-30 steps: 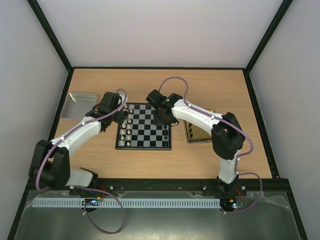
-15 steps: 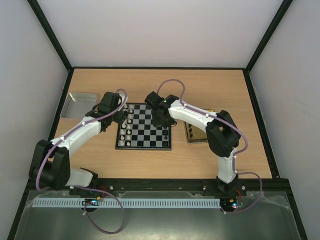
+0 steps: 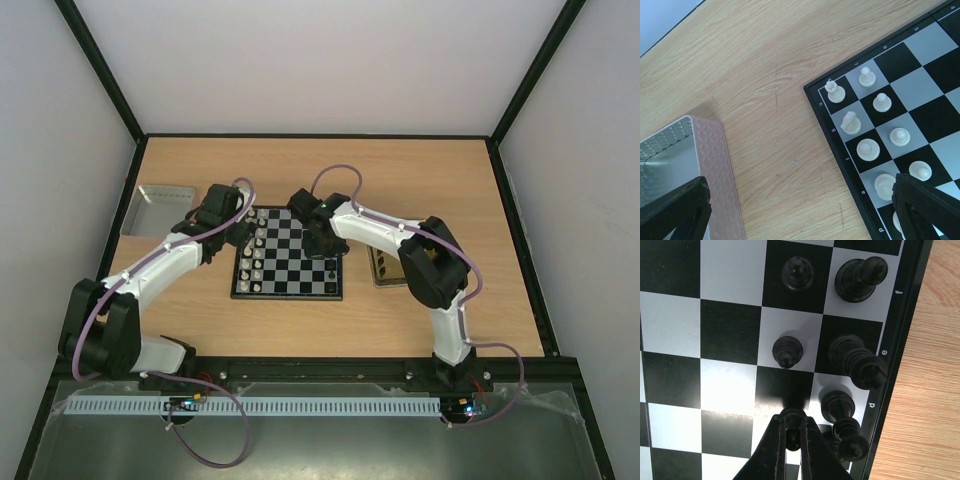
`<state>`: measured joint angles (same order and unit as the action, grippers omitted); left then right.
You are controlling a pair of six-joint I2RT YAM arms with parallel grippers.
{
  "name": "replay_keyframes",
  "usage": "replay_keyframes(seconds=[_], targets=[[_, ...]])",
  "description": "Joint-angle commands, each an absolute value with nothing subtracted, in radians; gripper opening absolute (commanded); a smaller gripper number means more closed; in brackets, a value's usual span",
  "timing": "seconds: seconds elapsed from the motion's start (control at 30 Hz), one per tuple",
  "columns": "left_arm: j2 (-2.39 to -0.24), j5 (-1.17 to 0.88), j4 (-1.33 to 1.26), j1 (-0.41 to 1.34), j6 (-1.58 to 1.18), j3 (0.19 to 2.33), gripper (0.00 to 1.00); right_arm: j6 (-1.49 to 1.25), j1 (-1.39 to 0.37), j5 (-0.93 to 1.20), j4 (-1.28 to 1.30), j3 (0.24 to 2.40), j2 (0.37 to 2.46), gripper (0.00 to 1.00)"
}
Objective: Set up the chess pieces on the board
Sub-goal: Place the chess piece on the chessboard.
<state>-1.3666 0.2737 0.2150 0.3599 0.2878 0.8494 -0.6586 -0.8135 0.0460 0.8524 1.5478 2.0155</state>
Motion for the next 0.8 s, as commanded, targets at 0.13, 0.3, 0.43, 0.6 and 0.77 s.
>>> replay_keyframes(seconds=[0.13, 0.3, 0.43, 0.6, 0.77], targets=[[-1.367, 0.288, 0.206, 0.364, 0.295, 0.836, 0.99, -0.651, -0.821, 0.038, 0.849, 1.577, 2.042, 0.02], [-1.367, 0.287, 0.204, 0.364, 0.296, 0.835, 0.99, -0.651, -0.821, 0.038, 0.845, 1.578, 2.046, 0.02], [-1.366, 0.287, 0.203, 0.363, 0.297, 0.832, 0.99, -0.653, -0.822, 0.038, 0.847, 1.609, 2.052, 0.02], [-1.365, 0.285, 0.202, 0.362, 0.296, 0.830, 0.99, -0.653, -0.821, 0.040, 0.851, 1.621, 2.059, 0.02], [-1.364, 0.285, 0.202, 0.362, 0.296, 0.830, 0.99, -0.652, -0.821, 0.038, 0.854, 1.619, 2.062, 0.02]])
